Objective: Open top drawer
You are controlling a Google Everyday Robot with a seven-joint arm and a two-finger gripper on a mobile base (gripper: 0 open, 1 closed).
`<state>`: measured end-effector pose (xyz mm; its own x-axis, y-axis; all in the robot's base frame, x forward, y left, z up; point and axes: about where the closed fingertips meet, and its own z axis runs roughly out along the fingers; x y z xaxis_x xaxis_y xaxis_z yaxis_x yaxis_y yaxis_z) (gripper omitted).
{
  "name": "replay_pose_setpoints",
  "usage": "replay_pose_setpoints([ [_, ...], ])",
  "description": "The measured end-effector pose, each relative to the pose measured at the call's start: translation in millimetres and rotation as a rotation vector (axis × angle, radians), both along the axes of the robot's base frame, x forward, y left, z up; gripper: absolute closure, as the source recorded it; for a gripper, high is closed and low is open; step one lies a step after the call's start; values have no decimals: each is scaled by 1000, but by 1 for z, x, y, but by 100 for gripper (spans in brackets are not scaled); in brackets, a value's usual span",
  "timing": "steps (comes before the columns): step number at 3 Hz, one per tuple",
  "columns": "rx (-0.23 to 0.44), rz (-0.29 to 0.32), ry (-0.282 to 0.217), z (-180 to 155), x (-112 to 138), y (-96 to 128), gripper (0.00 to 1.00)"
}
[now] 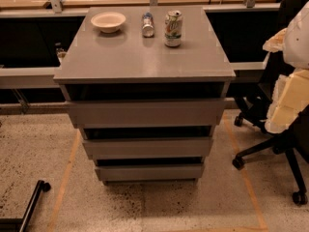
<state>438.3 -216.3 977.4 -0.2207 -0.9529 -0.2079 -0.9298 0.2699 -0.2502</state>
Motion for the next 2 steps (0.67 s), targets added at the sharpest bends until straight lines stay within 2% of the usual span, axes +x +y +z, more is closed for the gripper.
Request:
replay_pose_setpoints([
  [1,0,0,0,0,0,0,0],
  [2,36,18,-29,-12,15,0,0],
])
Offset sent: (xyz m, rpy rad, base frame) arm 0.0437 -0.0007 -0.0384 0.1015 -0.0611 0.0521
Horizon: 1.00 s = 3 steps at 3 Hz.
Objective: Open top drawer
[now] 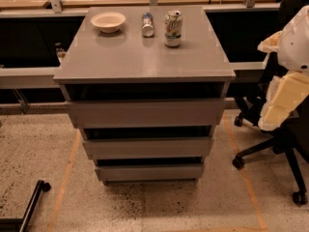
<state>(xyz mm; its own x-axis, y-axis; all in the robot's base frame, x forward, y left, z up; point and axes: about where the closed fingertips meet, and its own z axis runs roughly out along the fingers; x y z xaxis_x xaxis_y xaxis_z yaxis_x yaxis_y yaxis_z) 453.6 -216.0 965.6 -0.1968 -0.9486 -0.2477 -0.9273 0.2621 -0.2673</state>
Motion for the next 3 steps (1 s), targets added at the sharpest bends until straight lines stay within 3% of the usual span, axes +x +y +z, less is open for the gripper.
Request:
replay_pose_setpoints([
  [1,57,42,-35,-17,30,7,0],
  [3,92,22,-28,-26,34,7,0],
])
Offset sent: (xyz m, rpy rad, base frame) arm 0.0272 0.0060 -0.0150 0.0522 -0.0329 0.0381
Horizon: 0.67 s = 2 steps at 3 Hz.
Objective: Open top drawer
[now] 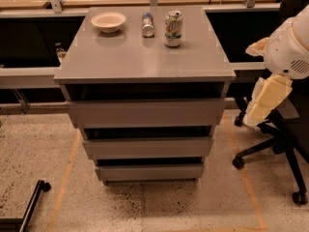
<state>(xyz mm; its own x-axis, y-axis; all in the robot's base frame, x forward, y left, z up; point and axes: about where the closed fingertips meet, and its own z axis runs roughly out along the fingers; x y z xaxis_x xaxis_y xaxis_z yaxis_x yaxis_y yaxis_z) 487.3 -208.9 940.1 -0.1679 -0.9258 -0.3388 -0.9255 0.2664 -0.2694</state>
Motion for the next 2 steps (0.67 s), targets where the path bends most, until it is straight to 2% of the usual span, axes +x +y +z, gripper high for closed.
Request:
replay_pose_setpoints([
  [1,48,-30,20,-28,7,10,0],
  [2,85,34,22,-63,28,34,0],
])
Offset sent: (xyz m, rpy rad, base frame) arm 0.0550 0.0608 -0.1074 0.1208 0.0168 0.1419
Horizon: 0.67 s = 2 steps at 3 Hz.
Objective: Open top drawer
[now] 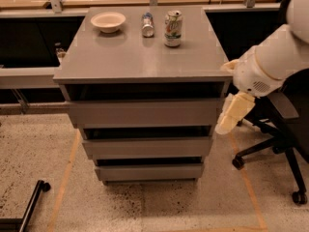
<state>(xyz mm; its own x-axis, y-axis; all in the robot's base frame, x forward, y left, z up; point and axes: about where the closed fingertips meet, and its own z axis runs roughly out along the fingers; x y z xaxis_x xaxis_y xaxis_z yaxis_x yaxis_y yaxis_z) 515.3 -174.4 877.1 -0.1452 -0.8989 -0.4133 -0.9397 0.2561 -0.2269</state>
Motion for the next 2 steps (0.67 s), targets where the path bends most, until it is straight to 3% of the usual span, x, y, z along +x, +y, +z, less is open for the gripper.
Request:
replay_pose_setpoints([
  [1,-2,95,-12,-32,25,20,0],
  [2,-3,110,-10,-38,28,21,0],
])
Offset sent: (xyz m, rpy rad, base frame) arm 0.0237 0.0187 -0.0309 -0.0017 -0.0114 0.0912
